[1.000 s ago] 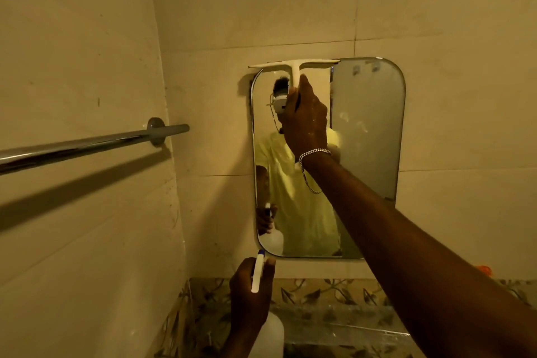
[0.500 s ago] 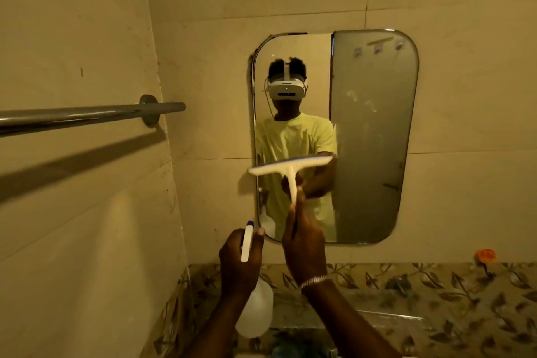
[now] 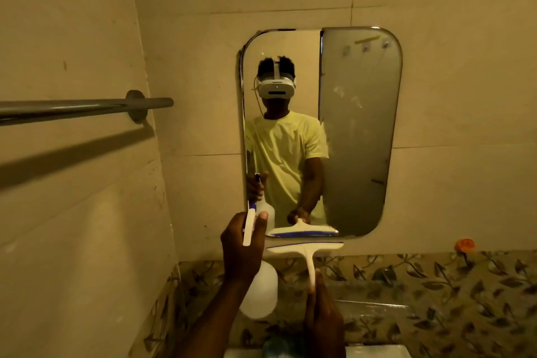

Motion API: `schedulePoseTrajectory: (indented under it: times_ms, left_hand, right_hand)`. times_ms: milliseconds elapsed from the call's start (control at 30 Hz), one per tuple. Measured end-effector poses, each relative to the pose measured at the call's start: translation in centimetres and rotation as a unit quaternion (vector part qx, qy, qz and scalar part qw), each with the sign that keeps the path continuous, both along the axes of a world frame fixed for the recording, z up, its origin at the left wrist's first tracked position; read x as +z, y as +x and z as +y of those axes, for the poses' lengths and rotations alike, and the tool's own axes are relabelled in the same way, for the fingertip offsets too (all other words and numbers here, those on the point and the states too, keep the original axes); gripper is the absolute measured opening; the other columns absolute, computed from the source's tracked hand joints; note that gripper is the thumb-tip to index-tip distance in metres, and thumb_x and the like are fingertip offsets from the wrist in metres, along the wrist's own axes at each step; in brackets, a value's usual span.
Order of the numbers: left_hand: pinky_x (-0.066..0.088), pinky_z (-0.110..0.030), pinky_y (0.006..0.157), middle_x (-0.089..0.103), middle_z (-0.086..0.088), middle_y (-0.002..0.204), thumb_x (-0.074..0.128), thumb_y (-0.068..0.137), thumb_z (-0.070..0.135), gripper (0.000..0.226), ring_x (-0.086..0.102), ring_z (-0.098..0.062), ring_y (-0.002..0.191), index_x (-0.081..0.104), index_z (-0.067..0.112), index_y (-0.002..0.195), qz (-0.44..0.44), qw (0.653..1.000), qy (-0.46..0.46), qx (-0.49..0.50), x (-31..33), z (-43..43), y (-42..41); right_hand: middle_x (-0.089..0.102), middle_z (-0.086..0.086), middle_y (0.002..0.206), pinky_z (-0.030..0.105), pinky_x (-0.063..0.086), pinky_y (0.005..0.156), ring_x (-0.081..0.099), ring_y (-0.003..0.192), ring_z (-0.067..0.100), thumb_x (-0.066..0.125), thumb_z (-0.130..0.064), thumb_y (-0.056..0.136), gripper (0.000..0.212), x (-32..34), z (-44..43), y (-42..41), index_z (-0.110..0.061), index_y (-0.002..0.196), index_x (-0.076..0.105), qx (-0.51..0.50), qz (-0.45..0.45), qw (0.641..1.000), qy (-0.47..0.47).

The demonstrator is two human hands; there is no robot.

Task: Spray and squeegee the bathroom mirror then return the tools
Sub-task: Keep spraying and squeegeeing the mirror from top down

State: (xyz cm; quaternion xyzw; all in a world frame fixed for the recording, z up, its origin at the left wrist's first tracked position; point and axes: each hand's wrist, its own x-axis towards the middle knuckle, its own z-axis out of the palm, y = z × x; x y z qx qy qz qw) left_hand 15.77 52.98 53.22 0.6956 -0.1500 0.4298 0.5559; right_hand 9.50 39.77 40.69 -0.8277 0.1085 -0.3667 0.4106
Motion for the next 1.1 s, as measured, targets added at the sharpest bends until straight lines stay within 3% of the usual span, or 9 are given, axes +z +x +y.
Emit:
schedulePoseTrajectory:
  times_ms: [133, 233, 367, 433, 600, 700, 933, 1033, 1100]
  left_hand:
    - [0.053, -0.008, 0.063, 0.067, 0.017, 0.078, 0.066, 0.095, 0.037, 0.019, 0.068, 0.004, 0.074, 0.069, 0.019, 0.095, -0.047, 0.998, 0.004, -0.038, 5.5, -4.4, -0.2]
    - [0.054, -0.010, 0.069, 0.071, 0.002, 0.083, 0.067, 0.092, 0.035, 0.031, 0.066, 0.003, 0.075, 0.071, 0.005, 0.098, -0.080, 0.995, -0.023, -0.047, 9.7, -8.4, -0.1]
    - [0.060, -0.025, 0.066, 0.070, -0.005, 0.076, 0.067, 0.094, 0.033, 0.027, 0.065, -0.006, 0.067, 0.067, 0.006, 0.089, -0.097, 0.993, -0.037, -0.063, 13.6, -13.4, -0.5]
    - [0.062, -0.040, 0.062, 0.069, -0.006, 0.071, 0.065, 0.096, 0.034, 0.026, 0.066, -0.013, 0.062, 0.066, 0.010, 0.085, -0.079, 0.994, -0.041, -0.067, 14.1, -15.3, -0.5]
    - [0.062, -0.046, 0.059, 0.069, -0.005, 0.069, 0.065, 0.095, 0.038, 0.025, 0.068, -0.015, 0.061, 0.067, 0.016, 0.083, -0.063, 0.995, -0.050, -0.066, 11.9, -18.6, -0.6]
    - [0.060, -0.035, 0.056, 0.067, 0.001, 0.068, 0.064, 0.095, 0.044, 0.025, 0.067, -0.011, 0.063, 0.062, 0.024, 0.080, -0.064, 0.994, -0.043, -0.072, 9.6, -19.5, -1.0]
    - [0.054, -0.034, 0.047, 0.062, 0.004, 0.061, 0.061, 0.097, 0.043, 0.031, 0.063, -0.010, 0.054, 0.062, 0.020, 0.076, -0.037, 0.998, -0.001, -0.048, 6.3, -20.5, -1.7]
    - [0.049, -0.031, 0.042, 0.055, 0.010, 0.055, 0.062, 0.097, 0.041, 0.034, 0.060, -0.011, 0.049, 0.060, 0.019, 0.071, -0.010, 0.999, -0.005, -0.044, 4.8, -20.7, -2.3]
    - [0.051, -0.038, 0.044, 0.058, 0.005, 0.058, 0.064, 0.097, 0.038, 0.033, 0.060, -0.012, 0.051, 0.063, 0.015, 0.074, -0.006, 0.999, -0.009, -0.052, 3.7, -20.6, -2.5]
  right_hand:
    - [0.070, 0.023, 0.122, 0.052, 0.056, 0.091, 0.069, 0.107, 0.042, 0.062, -0.009, 0.096, 0.038, 2.3, -3.3, -0.9, -0.002, 0.133, 0.061, -0.043, -0.042, 0.997, 0.039]
    - [0.070, 0.023, 0.122, 0.049, 0.055, 0.091, 0.068, 0.107, 0.043, 0.059, -0.008, 0.096, 0.039, 3.3, -5.7, -1.4, -0.004, 0.135, 0.061, -0.053, -0.047, 0.996, 0.062]
    - [0.074, 0.026, 0.108, 0.049, 0.056, 0.082, 0.071, 0.094, 0.046, 0.059, -0.012, 0.097, 0.031, 4.1, -8.8, -2.6, -0.003, 0.126, 0.068, -0.109, -0.086, 0.988, 0.063]
    - [0.073, 0.027, 0.112, 0.052, 0.057, 0.084, 0.070, 0.098, 0.046, 0.052, -0.021, 0.093, 0.040, 4.3, -10.3, -3.2, -0.001, 0.124, 0.069, -0.131, -0.101, 0.985, 0.054]
    - [0.066, 0.029, 0.126, 0.056, 0.053, 0.096, 0.064, 0.113, 0.048, 0.057, -0.010, 0.098, 0.035, 4.2, -14.3, -3.9, 0.001, 0.130, 0.063, -0.138, -0.097, 0.983, 0.072]
    - [0.062, 0.027, 0.132, 0.048, 0.044, 0.102, 0.060, 0.120, 0.047, 0.056, -0.005, 0.097, 0.038, 3.9, -16.0, -4.5, 0.001, 0.134, 0.059, -0.129, -0.088, 0.983, 0.094]
    - [0.064, 0.024, 0.131, 0.038, 0.035, 0.105, 0.059, 0.122, 0.042, 0.046, -0.028, 0.103, 0.044, 3.1, -17.4, -6.0, -0.004, 0.137, 0.059, -0.110, -0.070, 0.985, 0.109]
    - [0.070, 0.023, 0.118, 0.046, 0.051, 0.099, 0.065, 0.108, 0.042, 0.035, -0.040, 0.101, 0.054, 2.3, -18.0, -6.5, -0.010, 0.139, 0.057, -0.112, -0.066, 0.984, 0.119]
    - [0.070, 0.021, 0.111, 0.052, 0.056, 0.091, 0.066, 0.102, 0.038, 0.031, -0.047, 0.103, 0.055, 2.1, -18.3, -6.6, -0.016, 0.143, 0.053, -0.117, -0.062, 0.982, 0.135]
